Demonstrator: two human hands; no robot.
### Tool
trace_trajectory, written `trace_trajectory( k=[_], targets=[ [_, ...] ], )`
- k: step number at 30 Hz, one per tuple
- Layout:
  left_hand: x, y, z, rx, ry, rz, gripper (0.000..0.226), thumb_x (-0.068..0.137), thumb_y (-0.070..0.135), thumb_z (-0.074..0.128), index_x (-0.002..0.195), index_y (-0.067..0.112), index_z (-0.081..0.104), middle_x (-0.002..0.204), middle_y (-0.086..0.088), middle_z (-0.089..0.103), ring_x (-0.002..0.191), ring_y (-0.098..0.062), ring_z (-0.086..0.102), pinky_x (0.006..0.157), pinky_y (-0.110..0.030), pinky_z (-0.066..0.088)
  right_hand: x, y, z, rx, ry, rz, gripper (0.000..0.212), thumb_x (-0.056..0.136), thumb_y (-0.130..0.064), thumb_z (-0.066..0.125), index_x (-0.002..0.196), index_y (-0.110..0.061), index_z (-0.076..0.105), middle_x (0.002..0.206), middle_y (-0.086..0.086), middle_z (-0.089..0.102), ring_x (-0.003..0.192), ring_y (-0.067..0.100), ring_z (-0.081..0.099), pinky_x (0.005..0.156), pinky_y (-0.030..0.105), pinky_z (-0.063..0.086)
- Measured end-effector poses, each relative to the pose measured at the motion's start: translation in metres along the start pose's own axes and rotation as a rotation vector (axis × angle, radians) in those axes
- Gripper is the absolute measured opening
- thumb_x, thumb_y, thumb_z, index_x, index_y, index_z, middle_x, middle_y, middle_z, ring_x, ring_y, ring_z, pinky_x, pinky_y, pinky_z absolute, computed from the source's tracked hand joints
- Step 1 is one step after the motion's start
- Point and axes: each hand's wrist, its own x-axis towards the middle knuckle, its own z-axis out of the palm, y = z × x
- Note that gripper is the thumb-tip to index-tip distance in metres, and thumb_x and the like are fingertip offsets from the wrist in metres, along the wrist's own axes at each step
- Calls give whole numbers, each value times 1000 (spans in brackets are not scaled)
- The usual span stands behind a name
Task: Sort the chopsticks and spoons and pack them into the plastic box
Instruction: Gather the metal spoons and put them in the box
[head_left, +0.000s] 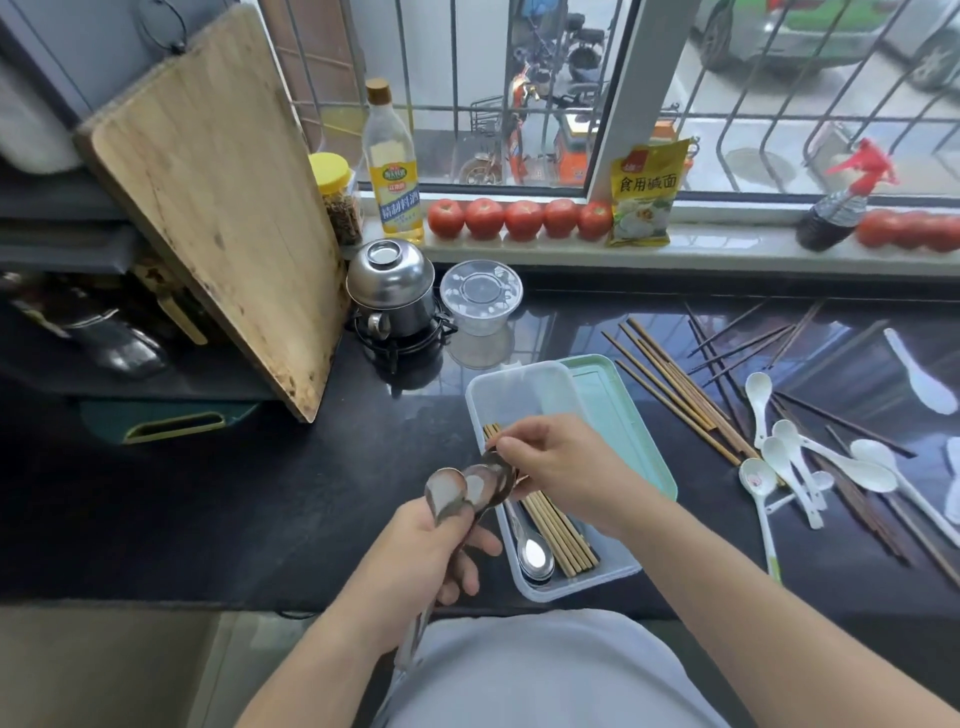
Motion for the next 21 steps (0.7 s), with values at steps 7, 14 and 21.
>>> trace_trajectory(
  k=[7,14,21],
  targets=[
    [0,4,-3,155,83,73,21,107,30,50,106,18,67,87,-3,75,53,-20,52,48,-30,36,-4,0,8,136,147,-20,15,95,-16,68,86,-12,79,77,6,76,75,30,74,72,48,63],
    [0,-7,-19,157,61,-29,19,106,22,49,99,15,66,76,-2,67,53,-15,39,46,-27,29,5,16,-15,-647,523,-366,22,103,-27,56,88,-17,68,69,-5,67,60,18,62,61,43,54],
    [3,-31,-57,-102,327,-97,21,107,6,47,92,-2,58,63,-4,56,46,-10,36,40,-22,24,-9,36,-56,-793,409,180,20,97,-7,50,113,-12,61,97,8,66,83,26,60,75,42,56]
  ],
)
